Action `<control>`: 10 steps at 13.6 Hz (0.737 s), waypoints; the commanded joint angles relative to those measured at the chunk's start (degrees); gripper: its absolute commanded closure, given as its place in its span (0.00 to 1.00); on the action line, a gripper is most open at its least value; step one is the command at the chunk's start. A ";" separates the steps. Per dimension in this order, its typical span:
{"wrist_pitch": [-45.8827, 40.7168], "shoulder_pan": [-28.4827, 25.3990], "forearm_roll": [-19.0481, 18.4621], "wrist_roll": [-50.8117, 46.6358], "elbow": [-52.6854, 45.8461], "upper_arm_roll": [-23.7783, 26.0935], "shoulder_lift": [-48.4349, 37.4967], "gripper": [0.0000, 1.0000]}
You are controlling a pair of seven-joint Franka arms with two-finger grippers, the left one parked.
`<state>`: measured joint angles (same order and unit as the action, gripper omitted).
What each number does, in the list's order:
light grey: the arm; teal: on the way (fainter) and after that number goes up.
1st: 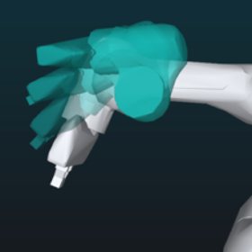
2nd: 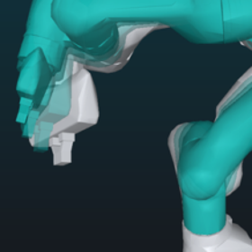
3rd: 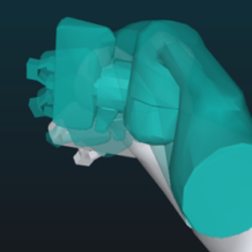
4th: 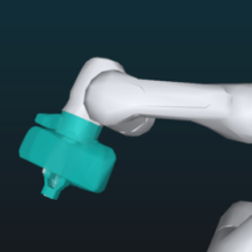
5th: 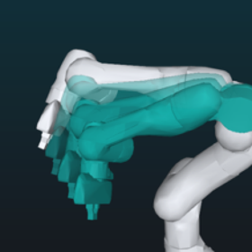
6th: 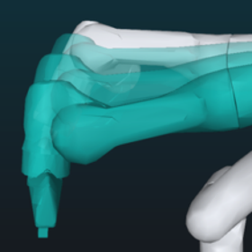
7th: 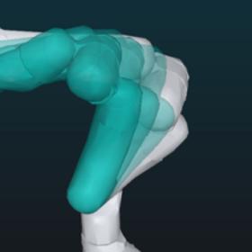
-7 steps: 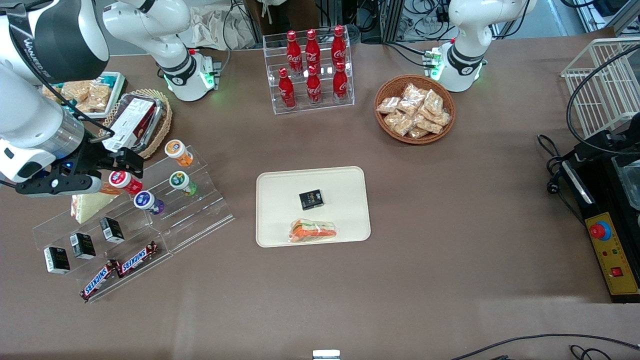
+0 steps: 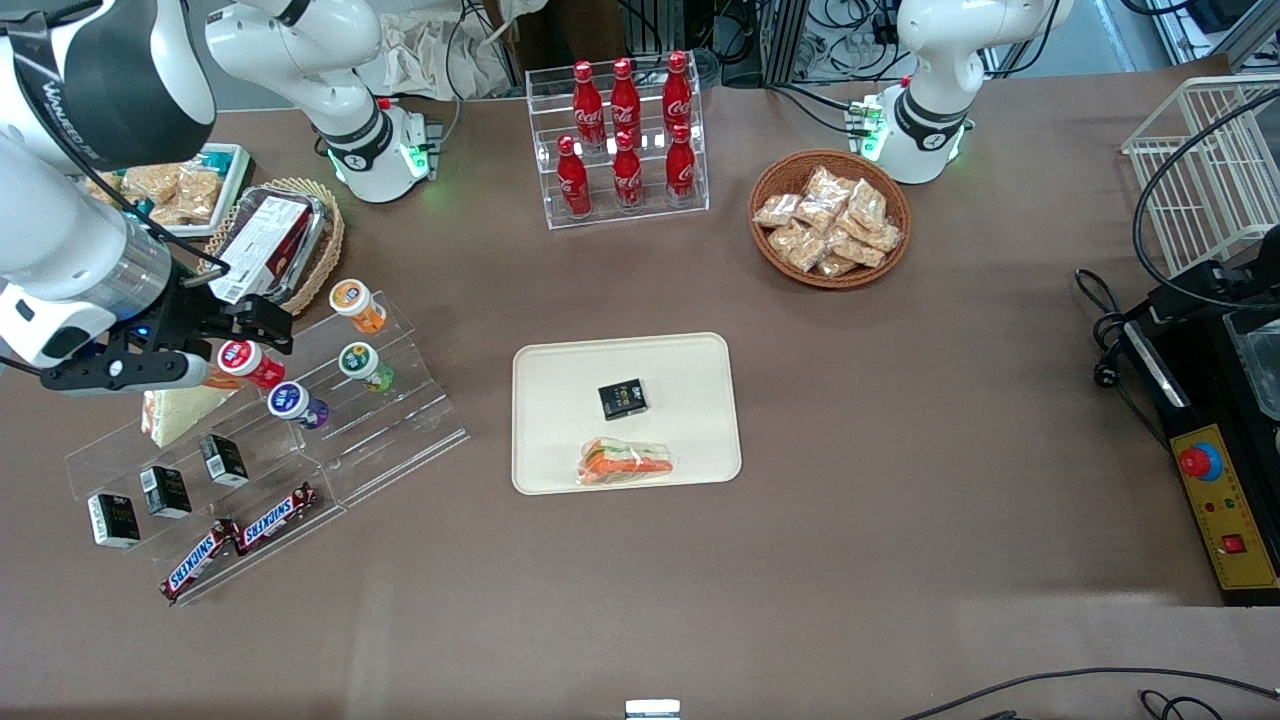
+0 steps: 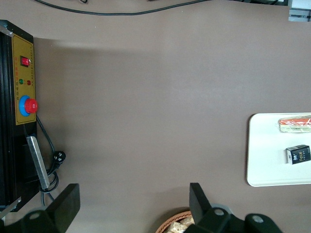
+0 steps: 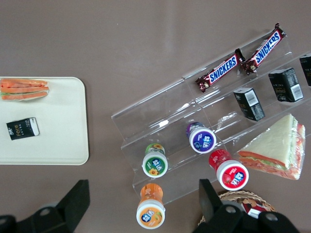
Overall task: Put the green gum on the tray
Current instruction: 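Move the right gripper down toward the green-labelled bottle on the rack, then close the right gripper on the green-labelled bottle's cap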
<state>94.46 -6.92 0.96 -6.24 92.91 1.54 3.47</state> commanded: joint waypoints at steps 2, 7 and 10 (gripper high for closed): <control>6.77 0.07 0.97 3.58 8.92 0.13 -1.96 0.00; 20.64 0.16 1.06 8.77 26.49 -0.05 -6.80 0.00; 28.91 0.07 1.06 9.14 35.99 -0.05 -8.73 0.00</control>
<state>118.06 -6.95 0.98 1.50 121.07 1.59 -1.06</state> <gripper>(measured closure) 0.000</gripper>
